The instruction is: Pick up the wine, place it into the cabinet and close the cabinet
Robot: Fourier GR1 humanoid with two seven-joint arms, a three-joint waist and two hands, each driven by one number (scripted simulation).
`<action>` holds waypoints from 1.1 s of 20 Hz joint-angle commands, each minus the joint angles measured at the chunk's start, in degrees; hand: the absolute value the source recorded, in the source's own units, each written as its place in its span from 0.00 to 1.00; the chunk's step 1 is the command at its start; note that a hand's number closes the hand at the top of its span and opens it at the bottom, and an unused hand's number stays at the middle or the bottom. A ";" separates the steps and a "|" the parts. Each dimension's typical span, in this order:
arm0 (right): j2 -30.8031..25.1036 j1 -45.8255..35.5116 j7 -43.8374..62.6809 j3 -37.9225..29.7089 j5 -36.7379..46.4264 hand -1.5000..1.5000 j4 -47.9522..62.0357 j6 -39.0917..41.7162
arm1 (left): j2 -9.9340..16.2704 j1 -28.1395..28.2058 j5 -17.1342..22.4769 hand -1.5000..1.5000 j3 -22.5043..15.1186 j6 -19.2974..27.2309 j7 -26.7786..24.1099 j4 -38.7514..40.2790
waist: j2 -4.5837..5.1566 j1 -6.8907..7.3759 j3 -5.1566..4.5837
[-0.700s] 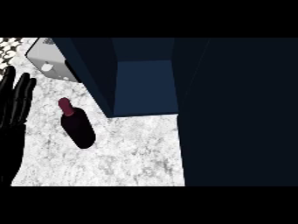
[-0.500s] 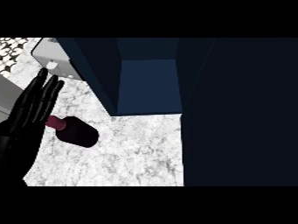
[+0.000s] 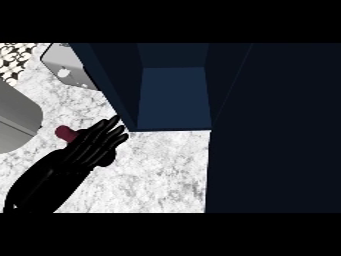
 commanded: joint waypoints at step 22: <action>-0.59 -8.23 24.80 -1.06 -3.96 0.00 -15.89 -7.07 | 6.00 -4.99 22.67 0.00 14.61 13.04 24.28 -15.80 | -0.05 1.34 0.03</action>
